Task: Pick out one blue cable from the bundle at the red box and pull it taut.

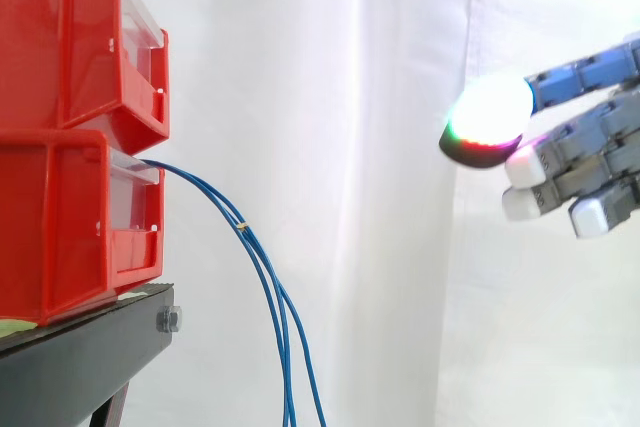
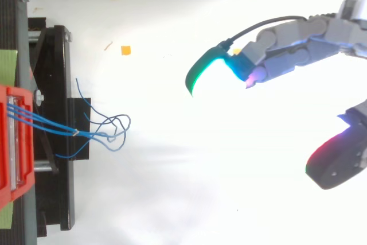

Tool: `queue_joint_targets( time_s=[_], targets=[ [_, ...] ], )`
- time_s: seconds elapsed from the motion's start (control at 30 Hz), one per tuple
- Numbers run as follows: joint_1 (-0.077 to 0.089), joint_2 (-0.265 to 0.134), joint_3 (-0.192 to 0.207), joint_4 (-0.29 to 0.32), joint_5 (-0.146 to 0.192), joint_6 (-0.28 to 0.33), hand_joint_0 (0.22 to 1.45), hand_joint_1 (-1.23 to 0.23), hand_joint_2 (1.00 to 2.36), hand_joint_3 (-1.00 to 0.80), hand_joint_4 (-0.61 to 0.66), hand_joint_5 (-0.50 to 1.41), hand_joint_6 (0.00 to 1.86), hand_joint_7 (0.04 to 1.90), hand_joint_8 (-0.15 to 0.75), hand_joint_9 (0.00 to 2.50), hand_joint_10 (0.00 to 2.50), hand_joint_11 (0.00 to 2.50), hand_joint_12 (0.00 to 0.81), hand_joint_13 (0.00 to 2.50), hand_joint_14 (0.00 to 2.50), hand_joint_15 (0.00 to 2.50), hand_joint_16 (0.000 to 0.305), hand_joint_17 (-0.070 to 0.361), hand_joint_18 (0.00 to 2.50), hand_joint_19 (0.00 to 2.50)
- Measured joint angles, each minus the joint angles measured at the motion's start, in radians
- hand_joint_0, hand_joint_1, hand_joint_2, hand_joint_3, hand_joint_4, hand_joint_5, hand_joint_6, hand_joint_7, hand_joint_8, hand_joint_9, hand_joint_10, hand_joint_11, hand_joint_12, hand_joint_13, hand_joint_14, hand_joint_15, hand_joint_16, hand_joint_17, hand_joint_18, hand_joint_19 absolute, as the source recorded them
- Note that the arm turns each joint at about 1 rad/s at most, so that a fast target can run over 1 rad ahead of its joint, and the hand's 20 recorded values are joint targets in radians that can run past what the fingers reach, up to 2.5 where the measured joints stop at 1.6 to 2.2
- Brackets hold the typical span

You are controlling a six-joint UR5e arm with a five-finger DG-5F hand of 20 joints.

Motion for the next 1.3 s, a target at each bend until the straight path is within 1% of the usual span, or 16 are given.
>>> queue_joint_targets(
  time_s=[0.23, 0.4, 0.6, 0.73, 0.87, 1.0, 1.1, 1.2, 1.3],
  targets=[
    [0.002, -0.05, 0.0, 0.046, 0.012, -0.001, 0.57, -0.6, 1.0, -0.48, 0.21, -0.23, 0.5, 0.61, 0.273, 0.6, 0.0, 0.07, 0.352, 0.44, 0.01, 0.16, 0.051, 0.115, 0.46, 0.49],
    [0.004, -0.079, 0.001, 0.104, 0.027, -0.009, 0.57, -0.6, 1.0, -0.48, 0.22, -0.23, 0.5, 0.61, 0.274, 0.6, 0.0, 0.08, 0.352, 0.44, 0.01, 0.15, 0.051, 0.116, 0.47, 0.5],
    [0.008, -0.1, 0.001, 0.154, 0.048, -0.048, 0.57, -0.6, 1.0, -0.48, 0.22, -0.22, 0.5, 0.61, 0.273, 0.6, 0.0, 0.08, 0.353, 0.44, 0.01, 0.16, 0.051, 0.116, 0.47, 0.5],
    [0.01, -0.14, 0.004, 0.203, 0.055, -0.067, 0.57, -0.6, 1.0, -0.48, 0.22, -0.22, 0.5, 0.61, 0.274, 0.6, 0.0, 0.08, 0.352, 0.44, 0.01, 0.16, 0.051, 0.115, 0.46, 0.5],
    [0.011, -0.183, 0.03, 0.236, 0.064, -0.07, 0.57, -0.6, 1.0, -0.48, 0.22, -0.22, 0.5, 0.61, 0.275, 0.6, 0.0, 0.08, 0.352, 0.44, 0.01, 0.16, 0.051, 0.115, 0.46, 0.5],
    [0.013, -0.225, 0.066, 0.24, 0.085, -0.074, 0.57, -0.6, 1.0, -0.48, 0.23, -0.22, 0.5, 0.61, 0.276, 0.6, 0.0, 0.08, 0.353, 0.43, 0.01, 0.16, 0.051, 0.115, 0.46, 0.5],
    [0.016, -0.239, 0.084, 0.242, 0.093, -0.08, 0.57, -0.6, 1.0, -0.48, 0.23, -0.22, 0.5, 0.61, 0.276, 0.6, 0.0, 0.08, 0.352, 0.43, 0.01, 0.15, 0.051, 0.115, 0.46, 0.5],
    [0.02, -0.245, 0.089, 0.246, 0.1, -0.091, 0.57, -0.6, 1.0, -0.48, 0.23, -0.22, 0.5, 0.62, 0.276, 0.6, 0.0, 0.09, 0.352, 0.43, 0.01, 0.16, 0.051, 0.115, 0.46, 0.5],
    [0.022, -0.261, 0.098, 0.254, 0.107, -0.097, 0.57, -0.6, 1.0, -0.48, 0.23, -0.22, 0.5, 0.61, 0.276, 0.6, 0.0, 0.08, 0.352, 0.43, 0.01, 0.16, 0.051, 0.115, 0.46, 0.5]
  ],
)
